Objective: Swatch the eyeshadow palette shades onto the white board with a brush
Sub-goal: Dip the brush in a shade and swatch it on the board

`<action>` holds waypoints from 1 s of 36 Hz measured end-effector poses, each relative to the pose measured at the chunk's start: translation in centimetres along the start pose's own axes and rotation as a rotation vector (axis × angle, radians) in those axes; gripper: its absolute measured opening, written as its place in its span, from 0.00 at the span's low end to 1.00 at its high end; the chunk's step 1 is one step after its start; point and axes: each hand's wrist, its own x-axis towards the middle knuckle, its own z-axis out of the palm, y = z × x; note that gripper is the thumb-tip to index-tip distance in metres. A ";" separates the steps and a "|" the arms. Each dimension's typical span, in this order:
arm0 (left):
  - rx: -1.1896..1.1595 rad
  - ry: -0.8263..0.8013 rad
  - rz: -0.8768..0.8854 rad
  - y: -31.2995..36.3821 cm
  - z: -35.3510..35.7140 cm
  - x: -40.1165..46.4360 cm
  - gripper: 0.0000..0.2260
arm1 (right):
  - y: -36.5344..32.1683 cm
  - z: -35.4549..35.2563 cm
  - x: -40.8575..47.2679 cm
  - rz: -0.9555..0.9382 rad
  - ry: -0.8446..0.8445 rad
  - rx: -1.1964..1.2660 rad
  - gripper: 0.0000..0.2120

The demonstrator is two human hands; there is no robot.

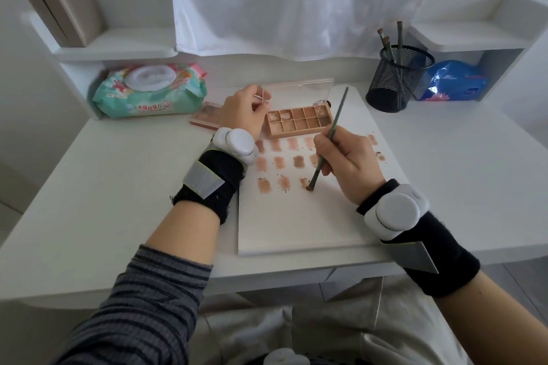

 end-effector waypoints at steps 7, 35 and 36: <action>0.002 -0.003 0.003 0.0 0.0 0.0 0.04 | 0.1 -0.1 0.1 -0.053 0.072 -0.096 0.10; -0.011 -0.001 0.009 0.0 0.0 -0.1 0.05 | 0.3 0.2 0.2 -0.041 -0.029 -0.074 0.09; -0.011 0.000 0.009 0.0 0.0 -0.1 0.05 | 0.2 0.2 0.2 -0.048 -0.020 -0.072 0.08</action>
